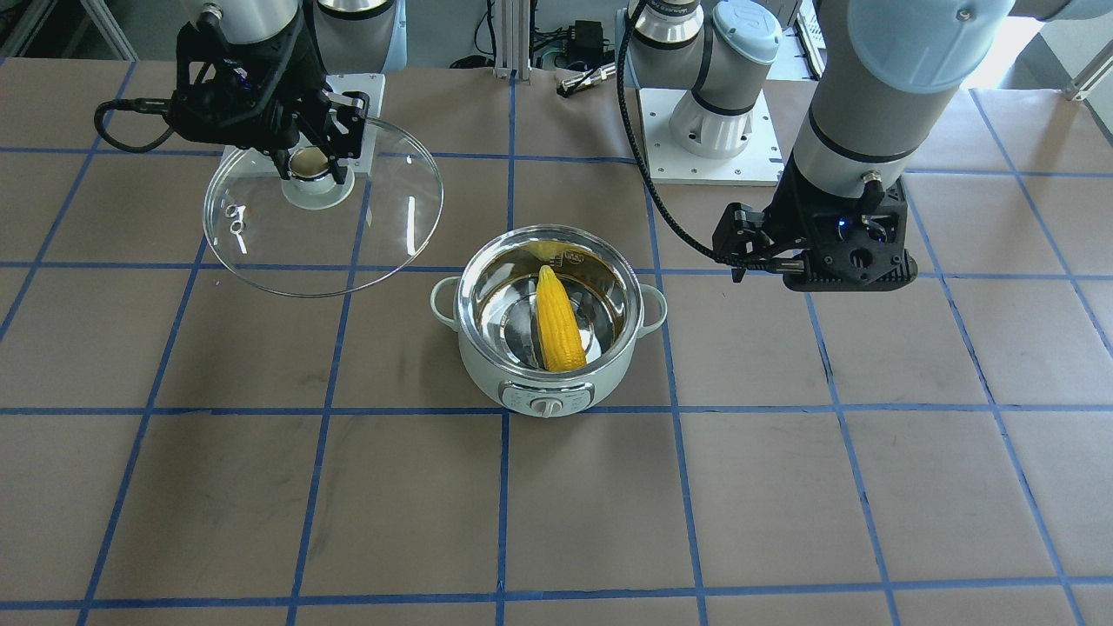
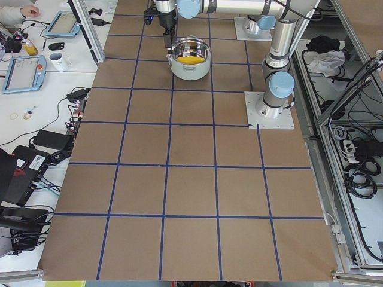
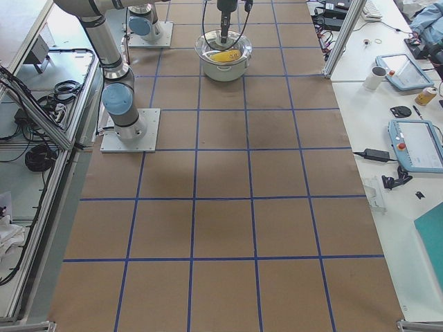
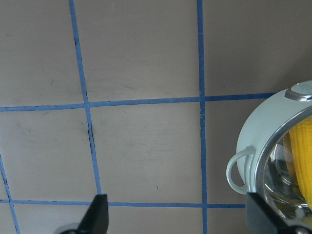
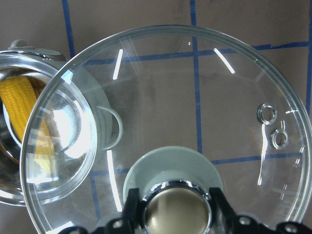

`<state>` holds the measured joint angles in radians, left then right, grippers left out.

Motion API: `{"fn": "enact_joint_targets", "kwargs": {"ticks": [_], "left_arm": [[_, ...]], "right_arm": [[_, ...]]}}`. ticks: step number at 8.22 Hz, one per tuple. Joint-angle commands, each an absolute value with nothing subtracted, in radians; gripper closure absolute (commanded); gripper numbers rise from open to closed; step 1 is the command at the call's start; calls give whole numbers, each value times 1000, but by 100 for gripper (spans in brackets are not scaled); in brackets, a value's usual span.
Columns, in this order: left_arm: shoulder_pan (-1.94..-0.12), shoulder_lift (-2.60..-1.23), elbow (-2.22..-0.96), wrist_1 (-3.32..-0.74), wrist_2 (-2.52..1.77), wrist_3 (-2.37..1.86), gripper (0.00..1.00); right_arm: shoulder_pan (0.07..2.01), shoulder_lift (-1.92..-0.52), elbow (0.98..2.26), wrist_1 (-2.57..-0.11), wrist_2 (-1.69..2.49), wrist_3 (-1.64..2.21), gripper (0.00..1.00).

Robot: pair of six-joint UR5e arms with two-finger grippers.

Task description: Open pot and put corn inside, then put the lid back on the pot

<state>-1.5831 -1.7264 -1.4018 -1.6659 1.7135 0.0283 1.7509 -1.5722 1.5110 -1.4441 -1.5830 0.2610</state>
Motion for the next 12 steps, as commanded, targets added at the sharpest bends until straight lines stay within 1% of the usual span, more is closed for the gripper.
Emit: {"fn": "enact_joint_targets", "kwargs": {"ticks": [1, 4, 7, 12], "left_arm": [[-1583, -1723, -1404, -1666, 1715, 34, 0], [-1585, -1710, -1407, -1667, 1713, 34, 0], [-1592, -1707, -1410, -1669, 1713, 32, 0], [-1594, -1704, -1425, -1669, 1707, 32, 0]], "right_arm": [[1842, -1508, 1502, -1524, -1577, 397, 67], [2049, -1366, 1497, -1719, -1565, 662, 67], [2130, -1293, 1500, -1785, -1565, 725, 67], [2134, -1270, 1506, -1804, -1569, 716, 67]]}}
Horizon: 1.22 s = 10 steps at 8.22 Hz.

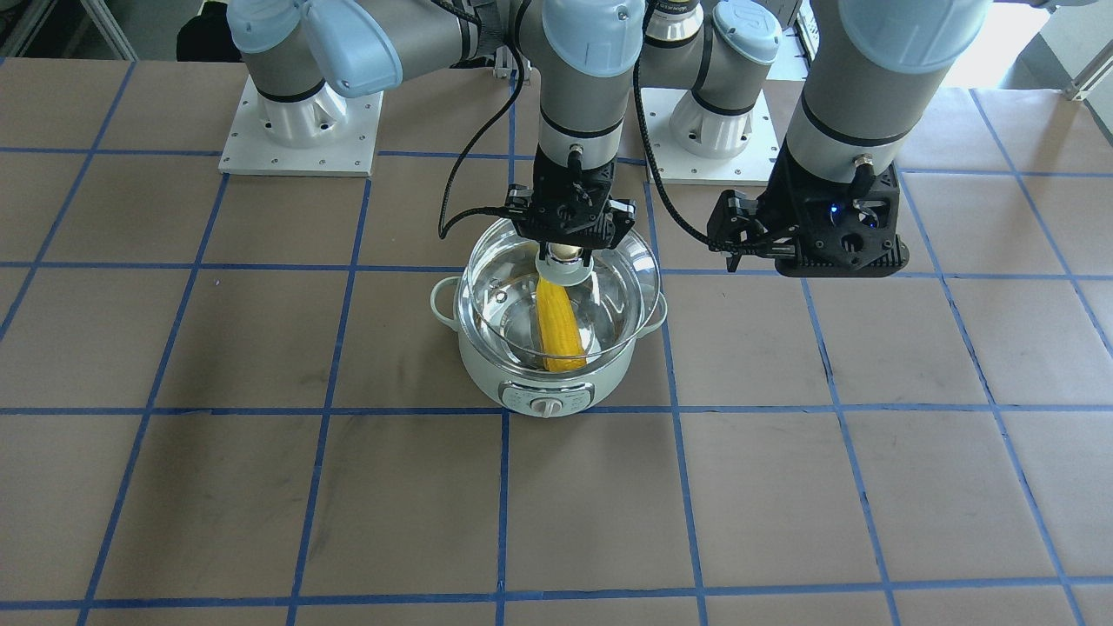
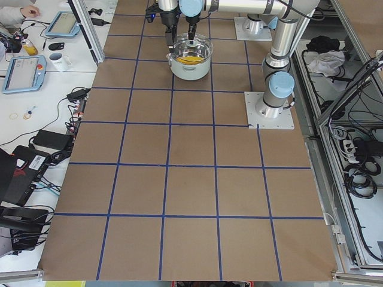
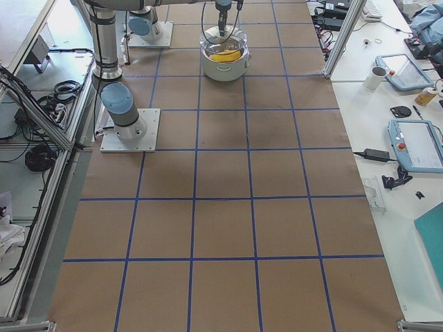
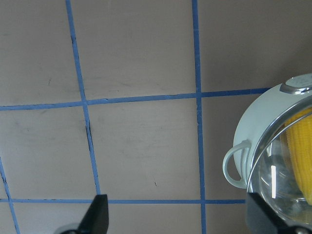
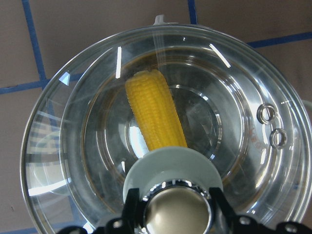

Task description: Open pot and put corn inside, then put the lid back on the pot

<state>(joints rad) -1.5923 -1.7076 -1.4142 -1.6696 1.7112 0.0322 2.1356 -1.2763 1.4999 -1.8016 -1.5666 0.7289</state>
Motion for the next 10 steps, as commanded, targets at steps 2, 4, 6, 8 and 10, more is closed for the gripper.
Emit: {"fn": "enact_joint_targets", "kwargs": {"ticks": [2, 4, 6, 8, 10], "left_arm": [[-1594, -1707, -1425, -1672, 1712, 32, 0], [-1594, -1706, -1424, -1671, 1710, 32, 0], [-1594, -1706, -1424, -1669, 1704, 32, 0], [-1594, -1707, -1425, -1672, 1713, 32, 0], [-1594, -1704, -1424, -1671, 1706, 32, 0]], "right_arm": [[2119, -1270, 1512, -1804, -1574, 664, 67], [2108, -1269, 1522, -1804, -1569, 658, 67], [2105, -1267, 1523, -1804, -1569, 661, 68], [2105, -1266, 1532, -1805, -1566, 664, 68], [2105, -1256, 1531, -1807, -1565, 663, 68]]}}
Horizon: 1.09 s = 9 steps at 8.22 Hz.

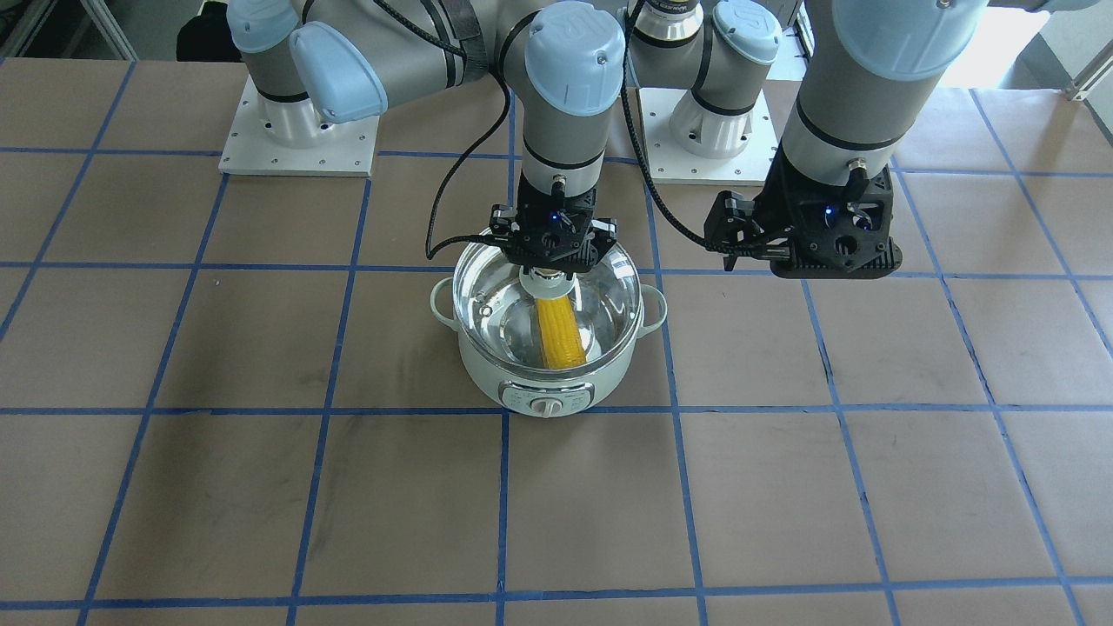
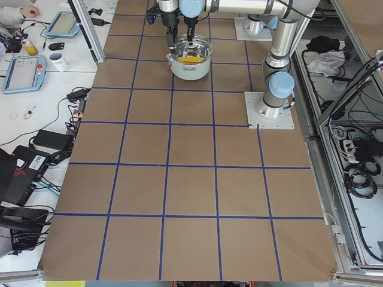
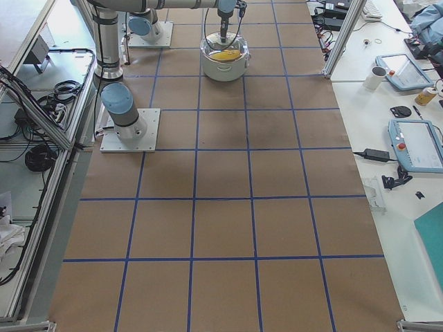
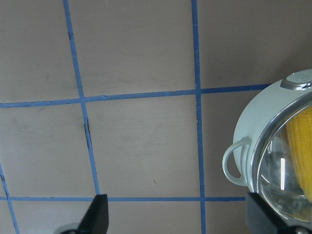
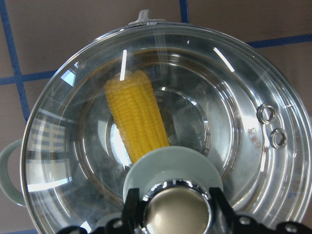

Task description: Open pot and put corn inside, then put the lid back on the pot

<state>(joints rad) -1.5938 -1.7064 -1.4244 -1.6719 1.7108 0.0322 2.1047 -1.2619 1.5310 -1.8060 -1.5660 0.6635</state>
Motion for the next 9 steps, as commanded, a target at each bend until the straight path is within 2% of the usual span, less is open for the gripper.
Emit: {"fn": "enact_joint_targets", "kwargs": {"ticks": [1, 9], "left_arm": [[-1594, -1704, -1422, -1671, 1706, 32, 0], [-1594, -1695, -1425, -1671, 1706, 32, 0]], "right_arm": [[2105, -1255, 1532, -1810, -1565, 663, 68], [2106, -1244, 1545, -1848, -1566, 666, 68]]}}
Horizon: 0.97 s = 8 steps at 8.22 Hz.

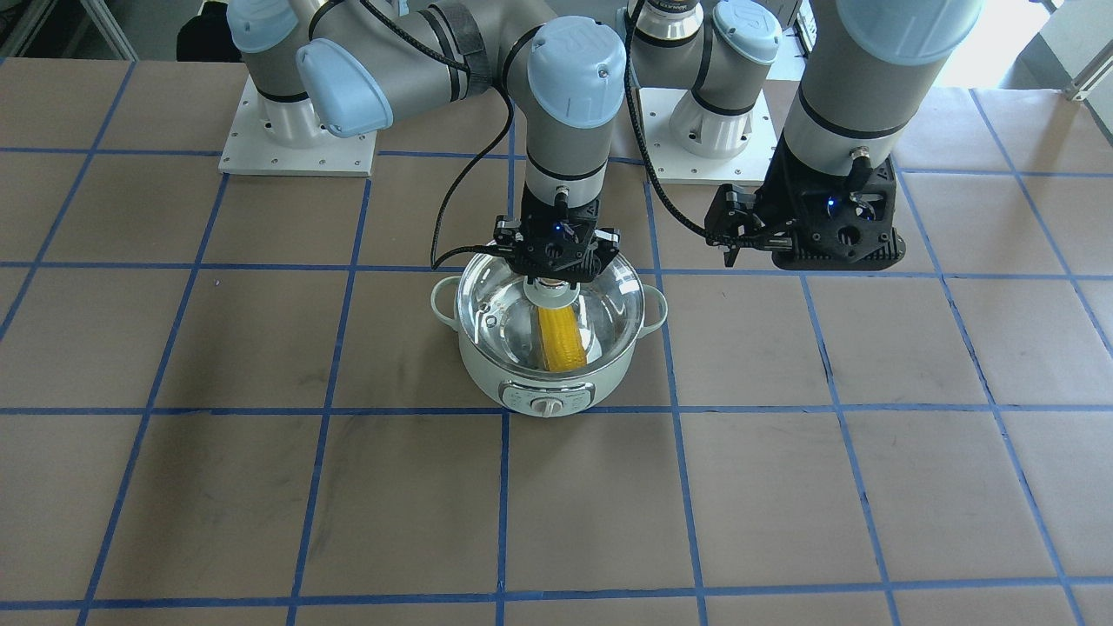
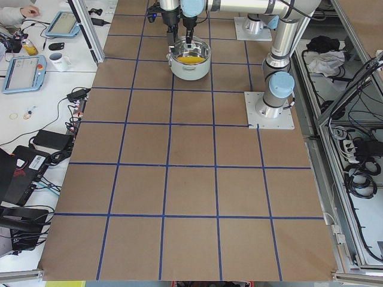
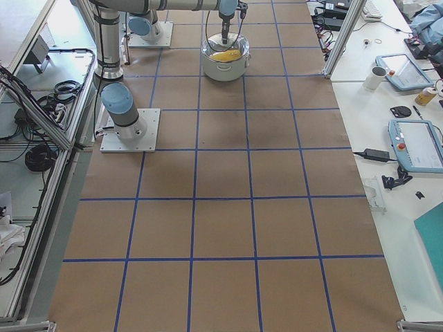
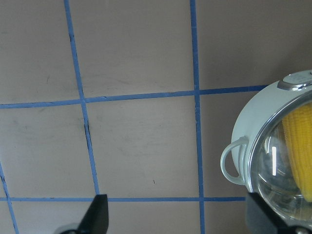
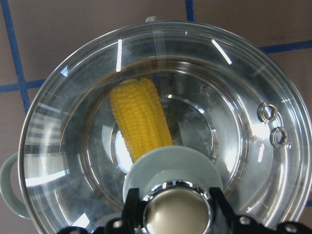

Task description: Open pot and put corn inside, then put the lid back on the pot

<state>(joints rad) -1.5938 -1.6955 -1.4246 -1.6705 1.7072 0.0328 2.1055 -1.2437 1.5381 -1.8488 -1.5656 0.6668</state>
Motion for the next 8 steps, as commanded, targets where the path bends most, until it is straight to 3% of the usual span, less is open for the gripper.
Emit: {"fn": "enact_joint_targets", "kwargs": {"ticks": [1, 8], "left_arm": [[-1594, -1695, -1425, -1671, 1706, 32, 0], [-1594, -1695, -1425, -1669, 1707, 29, 0]], "right_arm": [[2105, -1244, 1545, -1847, -1566, 664, 68], [2105, -1246, 1545, -1845, -1529, 661, 68]]}}
